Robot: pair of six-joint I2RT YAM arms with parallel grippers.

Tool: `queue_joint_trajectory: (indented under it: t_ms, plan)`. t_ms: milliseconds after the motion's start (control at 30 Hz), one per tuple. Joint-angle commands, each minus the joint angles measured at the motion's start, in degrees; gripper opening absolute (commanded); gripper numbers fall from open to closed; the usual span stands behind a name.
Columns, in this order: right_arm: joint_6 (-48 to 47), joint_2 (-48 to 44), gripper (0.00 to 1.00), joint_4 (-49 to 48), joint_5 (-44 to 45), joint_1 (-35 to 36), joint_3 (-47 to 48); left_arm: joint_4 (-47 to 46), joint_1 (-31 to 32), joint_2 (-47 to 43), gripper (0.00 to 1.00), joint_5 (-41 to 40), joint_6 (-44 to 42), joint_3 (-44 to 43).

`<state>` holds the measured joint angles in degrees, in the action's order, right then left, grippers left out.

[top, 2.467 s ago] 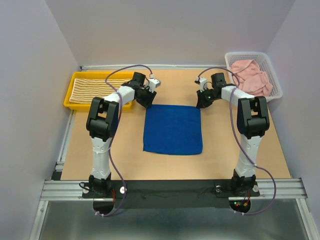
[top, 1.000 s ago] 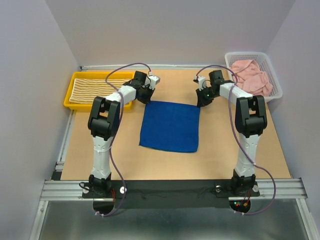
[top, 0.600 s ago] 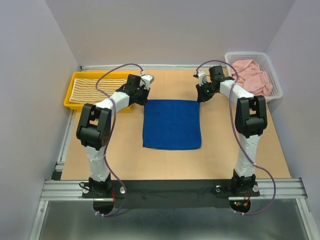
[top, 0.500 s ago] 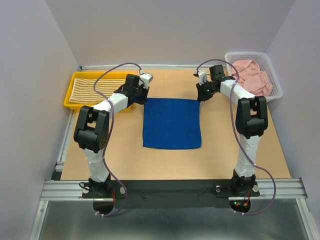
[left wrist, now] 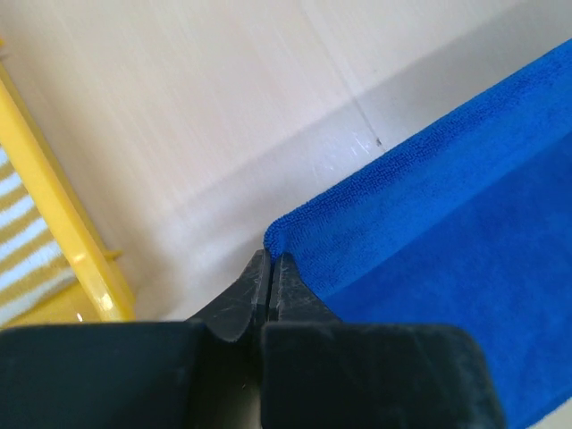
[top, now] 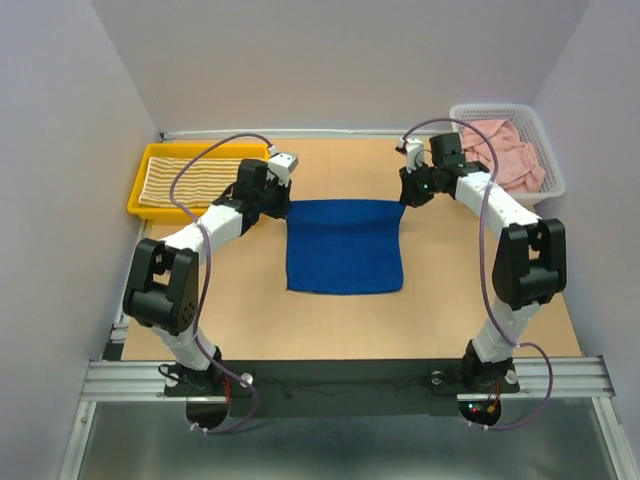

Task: Fold and stack the towels
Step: Fold the towel

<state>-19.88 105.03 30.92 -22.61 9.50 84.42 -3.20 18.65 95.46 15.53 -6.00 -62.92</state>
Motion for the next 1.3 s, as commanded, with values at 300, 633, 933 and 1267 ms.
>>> queue_joint_trajectory:
  t_ms: [300, 633, 933, 1267]
  plan:
    - [11.17, -14.76, 0.01, -1.03, -2.52, 2.37, -17.62, 1.53, 2.52, -14.86, 0.0, 1.17, 13.46, 13.95]
    - [16.89, -18.63, 0.01, -1.03, -3.23, 3.51, -24.3, 1.79, 7.18, -18.47, 0.0, -3.31, 26.65, 23.54]
    - [18.47, -23.11, 0.0, -1.03, -2.0, 3.69, -25.19, 7.05, 7.45, -22.42, 0.0, -9.02, 28.24, 21.52]
    - [22.6, -25.76, 0.01, -0.86, -4.2, 4.3, -30.27, 11.2, 7.36, -25.24, 0.0, -12.45, 28.59, 22.04]
